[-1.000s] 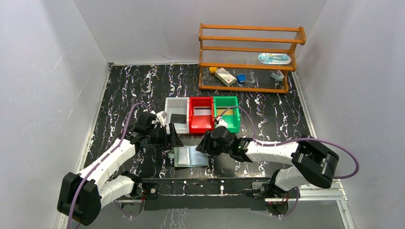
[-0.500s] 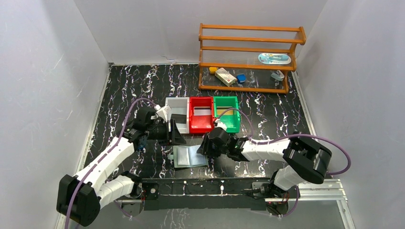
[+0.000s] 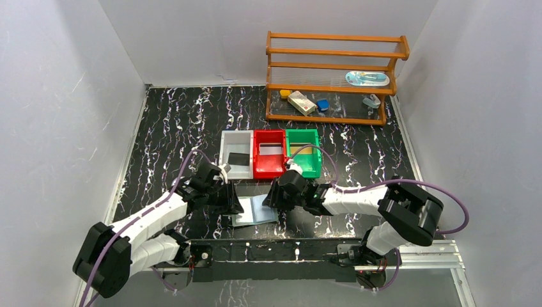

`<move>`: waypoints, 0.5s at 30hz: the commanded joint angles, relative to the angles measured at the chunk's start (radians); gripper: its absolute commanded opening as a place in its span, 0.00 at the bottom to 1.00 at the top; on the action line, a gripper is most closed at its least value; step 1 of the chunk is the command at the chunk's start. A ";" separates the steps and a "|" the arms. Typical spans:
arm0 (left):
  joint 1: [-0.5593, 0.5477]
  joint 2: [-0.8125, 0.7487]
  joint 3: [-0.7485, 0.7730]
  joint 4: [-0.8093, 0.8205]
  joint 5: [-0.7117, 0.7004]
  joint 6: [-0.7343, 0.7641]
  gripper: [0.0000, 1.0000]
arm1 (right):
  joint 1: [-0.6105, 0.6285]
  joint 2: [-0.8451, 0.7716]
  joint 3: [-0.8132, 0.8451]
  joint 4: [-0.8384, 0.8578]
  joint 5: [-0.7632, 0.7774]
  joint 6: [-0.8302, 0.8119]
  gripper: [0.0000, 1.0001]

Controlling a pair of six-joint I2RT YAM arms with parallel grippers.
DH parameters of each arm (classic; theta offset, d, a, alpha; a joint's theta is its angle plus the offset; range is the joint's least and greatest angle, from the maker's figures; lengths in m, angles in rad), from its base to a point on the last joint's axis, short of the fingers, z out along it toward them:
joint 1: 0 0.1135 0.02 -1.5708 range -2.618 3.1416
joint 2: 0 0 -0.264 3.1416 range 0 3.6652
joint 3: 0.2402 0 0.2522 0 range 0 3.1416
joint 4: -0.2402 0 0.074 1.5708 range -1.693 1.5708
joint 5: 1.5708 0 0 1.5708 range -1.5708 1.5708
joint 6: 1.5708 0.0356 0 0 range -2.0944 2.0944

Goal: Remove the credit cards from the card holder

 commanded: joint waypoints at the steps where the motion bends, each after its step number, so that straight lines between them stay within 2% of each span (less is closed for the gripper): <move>1: -0.011 0.024 -0.031 0.031 -0.106 -0.036 0.28 | 0.005 -0.031 0.049 0.041 -0.053 -0.039 0.49; 15: -0.013 0.029 -0.045 0.040 -0.131 -0.026 0.26 | 0.011 0.057 0.102 0.037 -0.082 -0.031 0.44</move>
